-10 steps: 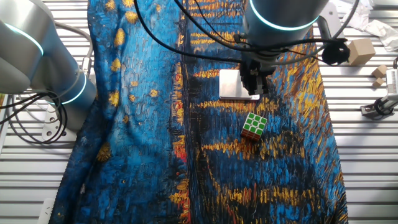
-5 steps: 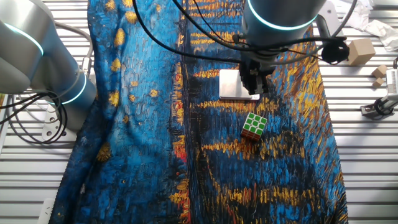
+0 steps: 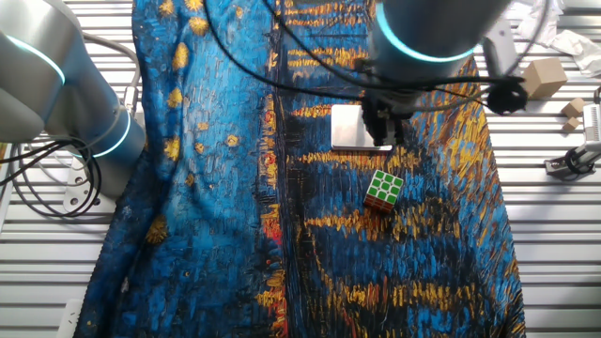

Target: Place the block on the scale

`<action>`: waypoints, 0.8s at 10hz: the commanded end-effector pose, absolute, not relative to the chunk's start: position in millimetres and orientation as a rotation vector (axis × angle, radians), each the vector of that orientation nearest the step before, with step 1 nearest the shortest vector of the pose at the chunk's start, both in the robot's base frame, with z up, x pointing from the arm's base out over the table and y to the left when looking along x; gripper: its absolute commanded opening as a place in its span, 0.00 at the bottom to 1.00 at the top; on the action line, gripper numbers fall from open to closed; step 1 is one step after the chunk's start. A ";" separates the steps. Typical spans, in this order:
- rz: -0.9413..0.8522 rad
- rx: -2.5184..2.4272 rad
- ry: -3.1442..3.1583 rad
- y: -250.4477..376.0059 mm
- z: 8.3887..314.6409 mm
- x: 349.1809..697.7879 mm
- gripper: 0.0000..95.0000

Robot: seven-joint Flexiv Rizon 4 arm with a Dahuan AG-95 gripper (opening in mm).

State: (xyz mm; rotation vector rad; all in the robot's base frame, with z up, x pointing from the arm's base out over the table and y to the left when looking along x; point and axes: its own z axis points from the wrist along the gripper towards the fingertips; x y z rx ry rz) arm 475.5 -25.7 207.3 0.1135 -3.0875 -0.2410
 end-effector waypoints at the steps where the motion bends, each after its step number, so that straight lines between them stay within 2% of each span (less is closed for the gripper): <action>1: -0.151 -0.057 -3.025 -25.6 207.7 474.2 0.00; 8: -0.147 0.002 -3.013 -58.9 208.4 457.0 0.00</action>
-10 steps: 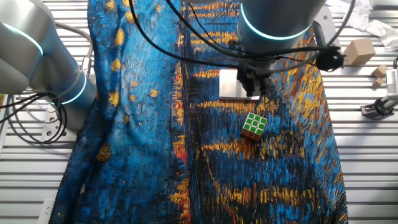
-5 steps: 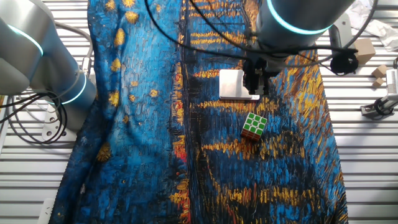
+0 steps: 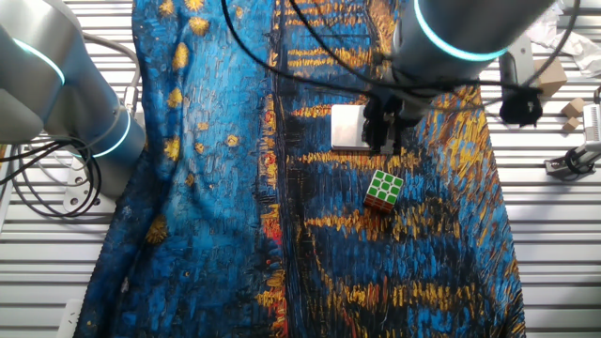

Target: Place the block on the scale

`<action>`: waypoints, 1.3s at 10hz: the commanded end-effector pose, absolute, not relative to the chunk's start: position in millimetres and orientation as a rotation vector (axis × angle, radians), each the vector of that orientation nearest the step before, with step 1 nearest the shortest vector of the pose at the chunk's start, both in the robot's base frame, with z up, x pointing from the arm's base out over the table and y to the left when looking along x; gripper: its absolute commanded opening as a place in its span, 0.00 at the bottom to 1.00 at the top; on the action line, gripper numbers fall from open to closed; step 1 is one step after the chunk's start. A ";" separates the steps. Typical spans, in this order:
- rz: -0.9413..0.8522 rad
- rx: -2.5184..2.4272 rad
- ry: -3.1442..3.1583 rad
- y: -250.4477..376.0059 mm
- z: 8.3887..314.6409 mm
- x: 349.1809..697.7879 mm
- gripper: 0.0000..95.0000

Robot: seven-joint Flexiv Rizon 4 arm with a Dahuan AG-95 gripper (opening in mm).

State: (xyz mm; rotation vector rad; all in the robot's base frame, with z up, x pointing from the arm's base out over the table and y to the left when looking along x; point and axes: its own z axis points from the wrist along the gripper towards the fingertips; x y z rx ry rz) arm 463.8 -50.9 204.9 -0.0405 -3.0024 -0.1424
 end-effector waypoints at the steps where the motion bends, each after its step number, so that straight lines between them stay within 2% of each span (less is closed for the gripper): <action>1: -0.132 0.011 -3.006 -62.5 200.4 461.4 0.00; 5: -0.151 0.014 -3.072 -68.3 155.2 475.0 0.00; 13: -0.161 0.012 -3.107 -67.3 124.2 485.5 0.00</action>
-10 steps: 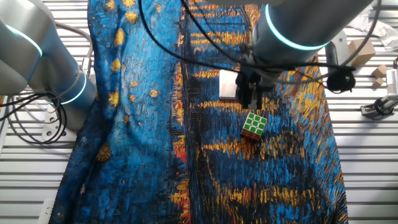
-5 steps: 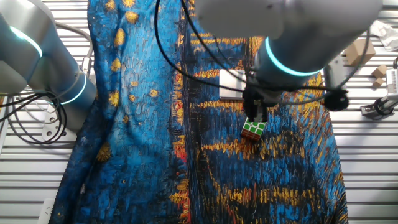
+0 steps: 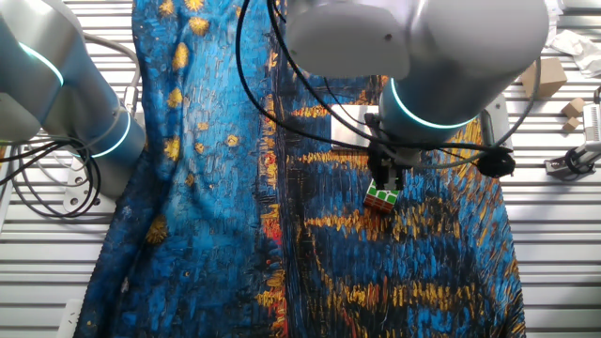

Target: Place the block on the scale

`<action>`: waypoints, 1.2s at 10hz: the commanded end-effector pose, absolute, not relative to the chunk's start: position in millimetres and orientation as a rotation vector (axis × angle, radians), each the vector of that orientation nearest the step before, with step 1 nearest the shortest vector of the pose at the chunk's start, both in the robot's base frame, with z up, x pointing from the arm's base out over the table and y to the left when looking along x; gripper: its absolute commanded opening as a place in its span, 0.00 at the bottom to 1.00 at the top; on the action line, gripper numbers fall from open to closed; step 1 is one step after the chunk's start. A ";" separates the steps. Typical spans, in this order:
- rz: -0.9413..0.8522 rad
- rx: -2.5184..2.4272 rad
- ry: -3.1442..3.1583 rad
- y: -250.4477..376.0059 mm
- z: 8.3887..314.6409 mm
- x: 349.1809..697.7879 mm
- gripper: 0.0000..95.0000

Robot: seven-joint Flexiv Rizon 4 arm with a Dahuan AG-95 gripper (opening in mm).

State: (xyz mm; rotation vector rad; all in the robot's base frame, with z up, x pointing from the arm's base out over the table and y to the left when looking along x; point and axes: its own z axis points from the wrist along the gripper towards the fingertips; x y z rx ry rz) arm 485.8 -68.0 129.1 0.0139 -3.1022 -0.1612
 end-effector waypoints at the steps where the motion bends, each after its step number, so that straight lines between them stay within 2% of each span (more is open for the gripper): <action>1: -0.159 0.009 -3.112 -66.5 119.8 485.7 0.00; 4: -0.157 0.002 -3.128 -63.1 105.1 486.9 0.00; 10: -0.208 0.053 -3.099 -62.9 104.1 487.1 0.00; 12: -0.159 0.038 -2.992 -62.9 104.1 487.1 0.00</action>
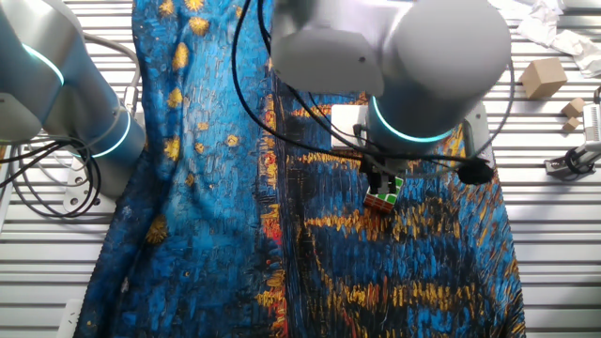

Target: Place the block on the scale

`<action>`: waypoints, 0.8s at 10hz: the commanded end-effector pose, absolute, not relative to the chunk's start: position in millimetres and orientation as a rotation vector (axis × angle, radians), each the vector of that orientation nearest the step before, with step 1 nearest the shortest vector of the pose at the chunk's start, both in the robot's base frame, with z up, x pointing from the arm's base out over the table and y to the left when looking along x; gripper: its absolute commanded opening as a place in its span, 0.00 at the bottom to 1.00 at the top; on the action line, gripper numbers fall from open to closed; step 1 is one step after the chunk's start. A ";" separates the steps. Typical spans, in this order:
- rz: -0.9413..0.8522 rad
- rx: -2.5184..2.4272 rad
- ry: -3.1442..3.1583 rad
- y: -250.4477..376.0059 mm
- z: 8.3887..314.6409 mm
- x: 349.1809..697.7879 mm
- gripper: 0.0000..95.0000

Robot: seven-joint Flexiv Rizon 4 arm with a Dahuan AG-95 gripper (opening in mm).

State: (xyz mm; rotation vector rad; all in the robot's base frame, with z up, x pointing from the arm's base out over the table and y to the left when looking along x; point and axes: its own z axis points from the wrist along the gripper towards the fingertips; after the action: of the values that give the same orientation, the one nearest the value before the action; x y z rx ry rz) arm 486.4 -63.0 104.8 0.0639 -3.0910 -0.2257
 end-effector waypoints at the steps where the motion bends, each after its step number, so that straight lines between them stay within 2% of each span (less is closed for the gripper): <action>1: -0.155 0.032 -2.967 -62.9 104.1 487.1 0.00; 6: -0.148 0.029 -2.961 -63.5 103.7 488.5 0.00; 8: -0.157 0.026 -2.975 -69.0 92.6 502.0 0.00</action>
State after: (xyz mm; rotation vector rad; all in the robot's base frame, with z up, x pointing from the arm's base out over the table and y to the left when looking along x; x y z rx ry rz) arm 501.0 -68.7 92.6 0.0173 -2.9602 -0.1345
